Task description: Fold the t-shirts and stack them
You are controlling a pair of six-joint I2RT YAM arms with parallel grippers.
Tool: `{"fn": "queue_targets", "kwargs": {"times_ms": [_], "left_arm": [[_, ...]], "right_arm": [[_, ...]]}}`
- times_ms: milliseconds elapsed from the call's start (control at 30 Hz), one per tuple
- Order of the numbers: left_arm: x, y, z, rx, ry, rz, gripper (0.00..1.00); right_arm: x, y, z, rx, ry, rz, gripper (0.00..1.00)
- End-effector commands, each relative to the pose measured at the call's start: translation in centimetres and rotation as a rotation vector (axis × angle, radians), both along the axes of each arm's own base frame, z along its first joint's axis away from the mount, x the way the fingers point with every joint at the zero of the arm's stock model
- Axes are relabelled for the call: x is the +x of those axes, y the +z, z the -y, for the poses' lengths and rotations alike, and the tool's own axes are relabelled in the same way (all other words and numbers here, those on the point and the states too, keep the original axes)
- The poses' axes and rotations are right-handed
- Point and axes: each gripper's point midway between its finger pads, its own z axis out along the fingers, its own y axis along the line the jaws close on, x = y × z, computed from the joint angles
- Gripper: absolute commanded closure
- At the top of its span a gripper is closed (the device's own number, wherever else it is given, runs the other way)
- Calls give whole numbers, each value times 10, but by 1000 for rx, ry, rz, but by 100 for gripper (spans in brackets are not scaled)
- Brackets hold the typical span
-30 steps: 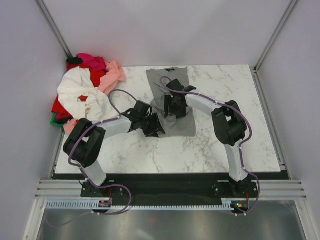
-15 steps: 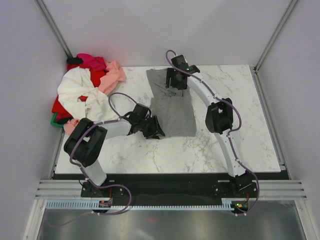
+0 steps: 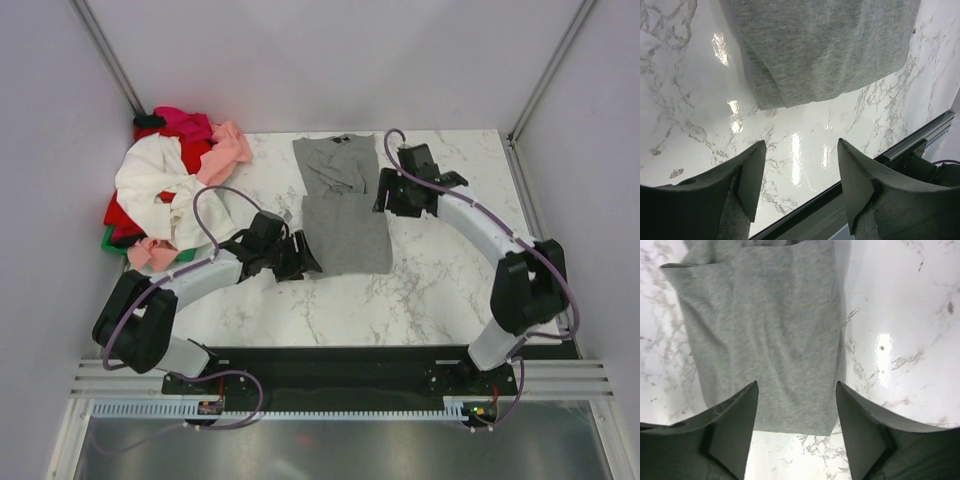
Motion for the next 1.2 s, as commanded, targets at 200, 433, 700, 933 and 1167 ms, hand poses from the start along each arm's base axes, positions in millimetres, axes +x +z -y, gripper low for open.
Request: {"fn": "queue_targets", "kwargs": {"times_ms": [200, 433, 700, 933, 1167], "left_arm": [[-4, -22, -11, 36, 76, -24, 44], [-3, -45, -7, 22, 82, -47, 42], [7, -56, -2, 46, 86, -56, 45], [23, -63, 12, 27, 67, -36, 77], [32, -37, 8, 38, 90, 25, 98]], "right_arm": [[-91, -65, -8, 302, -40, -133, 45], [-97, -99, -10, 311, -18, -169, 51], [-100, -123, -5, 322, -33, -212, 60], [-104, -135, -7, 343, -19, -242, 79], [-94, -118, 0, 366, -13, -208, 100]]}}
